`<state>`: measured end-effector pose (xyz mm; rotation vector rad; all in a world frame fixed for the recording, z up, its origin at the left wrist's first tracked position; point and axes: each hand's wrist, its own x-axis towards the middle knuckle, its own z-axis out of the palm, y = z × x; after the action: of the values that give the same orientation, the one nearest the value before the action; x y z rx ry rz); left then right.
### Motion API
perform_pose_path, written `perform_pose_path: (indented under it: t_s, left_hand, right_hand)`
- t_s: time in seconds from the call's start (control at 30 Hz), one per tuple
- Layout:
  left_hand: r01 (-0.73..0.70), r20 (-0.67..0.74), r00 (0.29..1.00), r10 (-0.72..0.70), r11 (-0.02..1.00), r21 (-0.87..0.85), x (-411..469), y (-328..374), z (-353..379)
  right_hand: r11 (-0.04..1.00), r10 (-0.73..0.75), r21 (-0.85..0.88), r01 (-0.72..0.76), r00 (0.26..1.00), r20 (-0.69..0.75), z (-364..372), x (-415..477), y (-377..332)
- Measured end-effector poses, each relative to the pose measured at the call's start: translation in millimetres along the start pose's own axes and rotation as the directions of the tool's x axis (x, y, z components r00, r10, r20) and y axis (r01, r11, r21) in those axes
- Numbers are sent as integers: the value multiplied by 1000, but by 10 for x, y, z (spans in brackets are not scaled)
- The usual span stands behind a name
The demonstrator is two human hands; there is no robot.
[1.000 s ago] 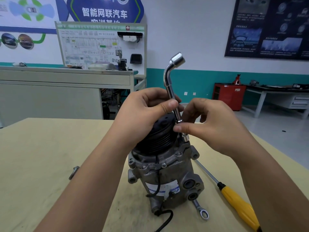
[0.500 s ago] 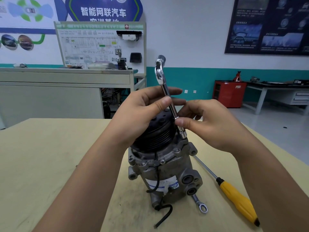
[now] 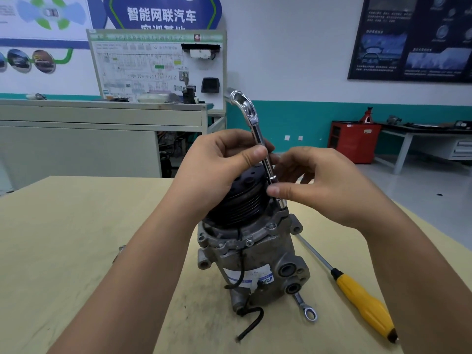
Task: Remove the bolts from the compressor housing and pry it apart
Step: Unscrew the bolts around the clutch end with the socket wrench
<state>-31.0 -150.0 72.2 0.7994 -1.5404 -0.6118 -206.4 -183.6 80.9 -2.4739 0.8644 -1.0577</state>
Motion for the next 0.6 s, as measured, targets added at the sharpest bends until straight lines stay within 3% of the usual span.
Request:
perform_pose_path:
  t_s: [0.17,0.4,0.6]
  left_hand:
    - [2,-38,999,-2,1000,-4,-6,1,21]
    - [24,-109,994,-21,999,22,5,-12,2]
    - [41,54,998,-40,999,-22,-20,17,-18]
  right_hand:
    - [1000,-7,-29,5,998,-56,53,4,-16]
    - [1000,-2,-10,2,1000,-6,60,-1,-15]
    - [1000,-21,-22,22,999,32,46,12,-12]
